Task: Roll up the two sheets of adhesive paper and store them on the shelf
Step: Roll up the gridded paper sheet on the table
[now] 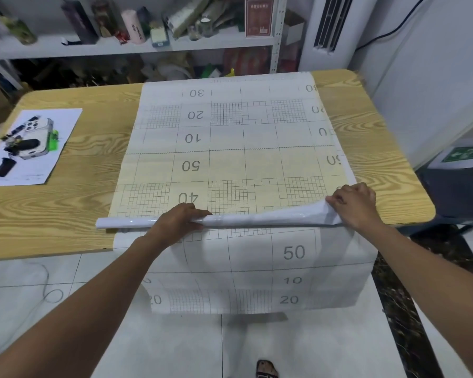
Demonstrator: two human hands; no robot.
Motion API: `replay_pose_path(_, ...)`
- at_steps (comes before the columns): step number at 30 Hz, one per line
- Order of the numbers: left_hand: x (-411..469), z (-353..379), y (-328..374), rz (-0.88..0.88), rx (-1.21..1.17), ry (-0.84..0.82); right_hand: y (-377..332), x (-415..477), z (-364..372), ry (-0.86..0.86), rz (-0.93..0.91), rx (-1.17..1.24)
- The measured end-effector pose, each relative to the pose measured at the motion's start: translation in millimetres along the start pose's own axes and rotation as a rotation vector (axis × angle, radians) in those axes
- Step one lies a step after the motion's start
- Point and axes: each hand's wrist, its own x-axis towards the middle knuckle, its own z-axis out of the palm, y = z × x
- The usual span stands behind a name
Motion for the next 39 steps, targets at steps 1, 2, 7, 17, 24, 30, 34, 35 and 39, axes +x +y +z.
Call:
replay_pose_path(1,0.3,-0.1,0.1,-0.001,0.006,-0.002,-1.0,0.1,0.1,-0.004,0.004,-0.006)
replay_pose_path(2,0.6,-0.3,0.1,-0.003,0.013,-0.005,-1.8,0.2,0.4,-0.005,0.01,-0.014)
replay_pose_path(7,0.3,0.8,0.5,-0.009,0.013,0.0,-2.9,-2.0,-2.0,0.063,0.031,0.016)
replay_pose_path(17,-1.3,-0.1,1.9,0.006,-0.014,0.018,-2.0,-2.6,-0.6,0.101,0.071,-0.147)
replay_pose_path(24,-3.3,-1.2,2.4,0.039,-0.024,0.029,-5.0,-9.0,3.3,0.174,-0.041,-0.275)
replay_pose_path(30,-4.3,-1.6,3.3,0.028,-0.022,0.031,-10.7,-10.8,10.7,0.183,-0.13,-0.208)
replay_pose_path(34,-4.2,-1.3,2.0,0.03,-0.026,0.037,-10.1,-12.5,14.3,0.218,-0.17,-0.174)
replay_pose_path(35,-3.8,-1.7,1.7,0.029,-0.035,0.037,-10.0,-12.0,14.1,0.234,-0.167,-0.154)
replay_pose_path(39,-2.5,-2.0,0.6,0.032,-0.039,0.034,-9.2,-15.8,14.8,0.31,-0.265,-0.179)
